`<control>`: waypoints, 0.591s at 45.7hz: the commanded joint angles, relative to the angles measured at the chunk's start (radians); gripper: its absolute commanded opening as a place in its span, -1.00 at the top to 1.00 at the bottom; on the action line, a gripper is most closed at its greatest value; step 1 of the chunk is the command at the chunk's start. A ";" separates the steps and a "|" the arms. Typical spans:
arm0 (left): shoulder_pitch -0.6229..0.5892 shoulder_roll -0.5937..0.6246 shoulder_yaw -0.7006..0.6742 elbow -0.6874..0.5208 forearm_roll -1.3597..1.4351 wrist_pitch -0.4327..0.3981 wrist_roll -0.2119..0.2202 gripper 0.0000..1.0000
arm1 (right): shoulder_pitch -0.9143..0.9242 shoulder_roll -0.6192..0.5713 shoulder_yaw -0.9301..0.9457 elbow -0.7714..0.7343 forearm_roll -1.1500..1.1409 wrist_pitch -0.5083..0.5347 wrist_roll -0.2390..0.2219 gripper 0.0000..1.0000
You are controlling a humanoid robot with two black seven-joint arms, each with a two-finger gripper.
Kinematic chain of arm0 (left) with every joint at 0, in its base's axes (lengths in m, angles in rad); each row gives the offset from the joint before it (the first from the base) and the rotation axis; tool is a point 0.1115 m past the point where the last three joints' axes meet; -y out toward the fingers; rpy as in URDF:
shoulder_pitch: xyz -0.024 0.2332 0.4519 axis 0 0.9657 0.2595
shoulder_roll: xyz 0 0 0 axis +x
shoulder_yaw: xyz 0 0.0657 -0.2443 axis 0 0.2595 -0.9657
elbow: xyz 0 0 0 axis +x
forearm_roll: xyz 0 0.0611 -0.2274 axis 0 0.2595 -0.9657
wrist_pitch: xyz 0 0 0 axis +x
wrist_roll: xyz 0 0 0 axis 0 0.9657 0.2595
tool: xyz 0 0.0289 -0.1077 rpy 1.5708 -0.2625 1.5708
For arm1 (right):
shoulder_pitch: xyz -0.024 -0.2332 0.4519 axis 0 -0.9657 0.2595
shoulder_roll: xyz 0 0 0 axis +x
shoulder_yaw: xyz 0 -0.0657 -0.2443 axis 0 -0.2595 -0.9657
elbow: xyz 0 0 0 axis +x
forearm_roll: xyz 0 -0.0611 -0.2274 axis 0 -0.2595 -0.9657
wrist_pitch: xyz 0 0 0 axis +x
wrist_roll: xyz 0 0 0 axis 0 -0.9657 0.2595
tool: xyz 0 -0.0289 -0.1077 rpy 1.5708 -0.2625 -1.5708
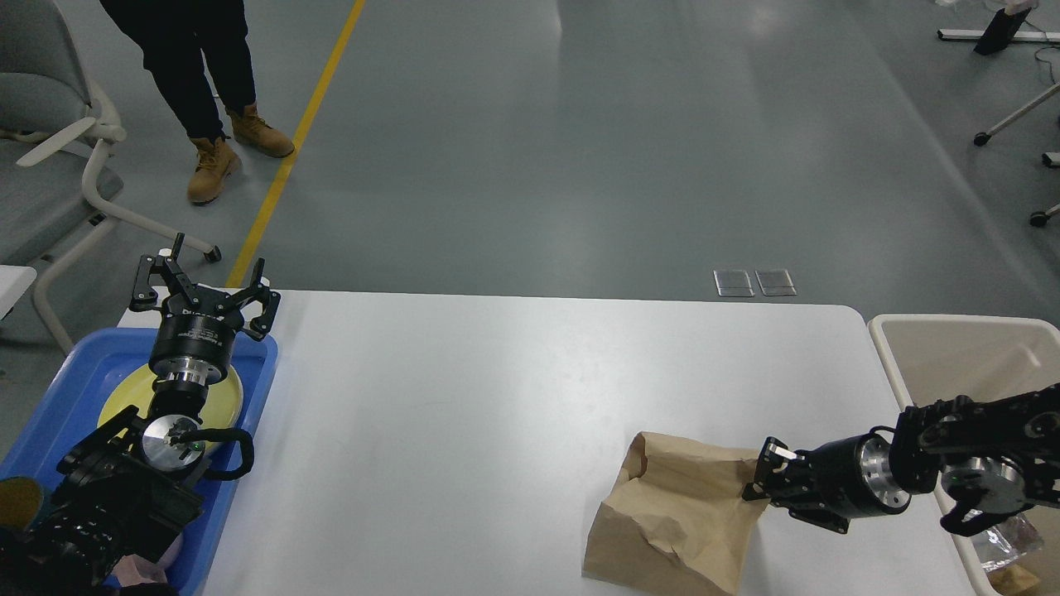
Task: Tidy desktop
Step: 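Lift the paper bag over the white bin and release it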
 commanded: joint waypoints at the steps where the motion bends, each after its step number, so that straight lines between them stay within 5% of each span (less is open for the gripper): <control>1: 0.000 0.000 0.000 0.000 0.000 0.000 0.000 -0.93 | 0.047 -0.056 0.027 0.001 0.001 0.004 0.003 1.00; 17: 0.000 0.000 0.000 0.000 0.000 0.000 0.000 -0.93 | 0.265 -0.297 0.075 -0.011 0.004 0.001 0.009 1.00; 27: 0.000 0.000 0.000 0.000 0.000 0.000 0.000 -0.93 | 0.251 -0.399 0.214 -0.197 0.019 -0.003 0.008 1.00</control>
